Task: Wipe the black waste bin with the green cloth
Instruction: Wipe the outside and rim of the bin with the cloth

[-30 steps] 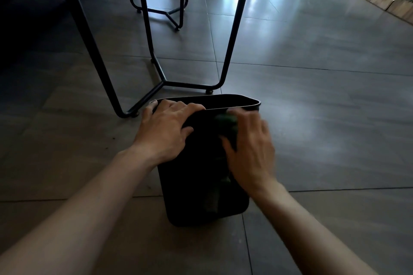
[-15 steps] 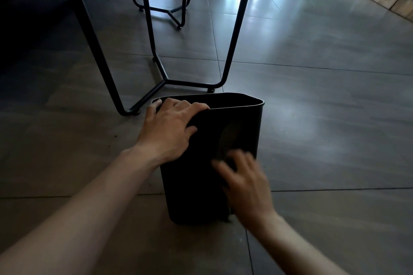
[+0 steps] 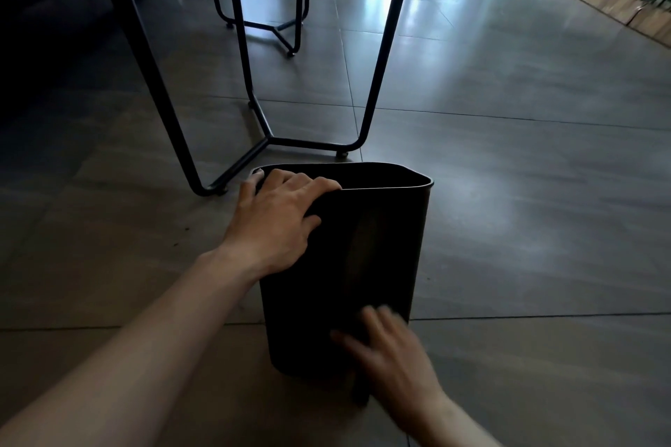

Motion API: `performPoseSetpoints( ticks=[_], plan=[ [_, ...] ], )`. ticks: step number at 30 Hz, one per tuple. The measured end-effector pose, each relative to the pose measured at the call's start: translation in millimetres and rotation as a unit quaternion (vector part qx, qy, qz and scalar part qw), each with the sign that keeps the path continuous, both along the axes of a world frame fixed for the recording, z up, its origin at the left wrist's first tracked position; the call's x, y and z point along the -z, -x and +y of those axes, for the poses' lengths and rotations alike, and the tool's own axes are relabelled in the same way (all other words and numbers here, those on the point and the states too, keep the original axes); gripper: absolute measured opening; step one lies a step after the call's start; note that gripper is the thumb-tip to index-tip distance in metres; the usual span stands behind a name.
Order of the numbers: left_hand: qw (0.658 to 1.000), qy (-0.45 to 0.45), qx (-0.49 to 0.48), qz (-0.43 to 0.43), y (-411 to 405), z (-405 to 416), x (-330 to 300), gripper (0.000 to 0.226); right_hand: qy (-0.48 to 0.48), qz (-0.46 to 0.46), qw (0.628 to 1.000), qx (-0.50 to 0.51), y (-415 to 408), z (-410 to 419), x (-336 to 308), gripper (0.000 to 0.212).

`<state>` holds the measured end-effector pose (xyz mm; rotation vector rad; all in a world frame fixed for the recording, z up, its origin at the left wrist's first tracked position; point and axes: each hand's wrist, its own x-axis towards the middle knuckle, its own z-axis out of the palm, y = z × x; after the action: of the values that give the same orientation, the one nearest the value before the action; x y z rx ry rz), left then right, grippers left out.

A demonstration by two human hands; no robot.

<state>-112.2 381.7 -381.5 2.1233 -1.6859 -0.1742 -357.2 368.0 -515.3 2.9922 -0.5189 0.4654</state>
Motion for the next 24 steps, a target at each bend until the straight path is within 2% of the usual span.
performPoseSetpoints(
  ticks=[2,4,7,9,12,14,15,18,21,24],
  plan=[
    [1.0,-0.002,0.0,0.003,-1.2,0.5,-0.1,0.048,-0.009,-0.108,0.991,0.077,-19.0,-27.6,-40.0,0.052],
    [1.0,-0.003,0.003,0.004,0.0,0.6,-0.9,0.048,-0.014,-0.219,0.966,0.133,-40.2,-55.9,-81.6,0.04],
    [1.0,-0.003,0.005,-0.002,0.6,1.2,-0.3,0.048,-0.004,-0.281,0.946,0.16,-61.3,-68.7,-97.6,0.034],
    [1.0,-0.004,0.003,-0.003,-0.1,1.3,-0.2,0.049,0.02,-0.238,0.963,0.127,-56.1,-48.1,-67.6,0.037],
    [1.0,-0.001,0.002,0.005,0.1,0.9,0.4,0.048,0.04,-0.056,0.998,-0.006,-21.3,3.5,-1.4,0.034],
    [1.0,0.002,0.004,0.005,0.9,1.3,2.1,0.048,0.02,0.039,0.998,-0.046,2.0,21.8,21.9,0.032],
    [1.0,0.004,0.005,0.006,1.2,1.0,3.1,0.047,0.004,0.043,0.998,-0.039,6.4,21.3,20.7,0.034],
    [1.0,0.004,-0.002,0.006,-1.0,1.2,3.9,0.048,-0.008,-0.082,0.996,0.044,-11.7,-6.1,-15.9,0.042],
    [1.0,0.006,-0.001,0.006,0.3,-0.1,3.6,0.048,-0.013,-0.235,0.962,0.137,-43.4,-52.1,-76.3,0.039],
    [1.0,0.005,0.004,0.007,-0.6,-0.4,4.4,0.048,-0.004,-0.28,0.944,0.176,-61.9,-68.7,-91.8,0.034]
  ],
)
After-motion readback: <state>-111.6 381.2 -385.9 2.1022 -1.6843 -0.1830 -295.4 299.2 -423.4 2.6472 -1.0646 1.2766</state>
